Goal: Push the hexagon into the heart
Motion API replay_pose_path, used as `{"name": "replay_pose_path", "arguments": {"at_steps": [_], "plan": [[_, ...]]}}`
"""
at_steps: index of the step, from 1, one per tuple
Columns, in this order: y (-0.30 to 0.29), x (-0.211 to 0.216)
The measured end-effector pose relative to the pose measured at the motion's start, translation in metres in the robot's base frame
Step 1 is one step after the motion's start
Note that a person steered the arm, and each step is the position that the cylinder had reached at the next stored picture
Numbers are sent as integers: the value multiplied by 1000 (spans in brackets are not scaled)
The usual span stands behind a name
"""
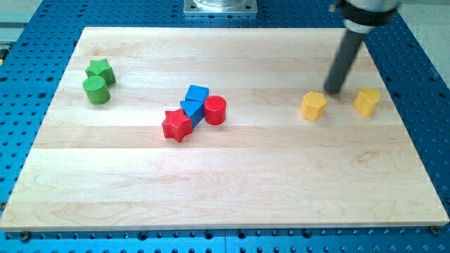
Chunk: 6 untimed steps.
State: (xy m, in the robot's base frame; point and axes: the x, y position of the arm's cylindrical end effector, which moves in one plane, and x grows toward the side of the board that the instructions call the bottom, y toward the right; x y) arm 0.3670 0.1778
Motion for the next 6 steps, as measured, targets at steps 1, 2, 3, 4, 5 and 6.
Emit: {"name": "replay_pose_path", "arguments": {"at_steps": [1, 2, 3, 4, 5, 6], "plan": [[-79, 19], [-84, 56], [-41, 69], [8, 69], [2, 76], [-131, 156]]}}
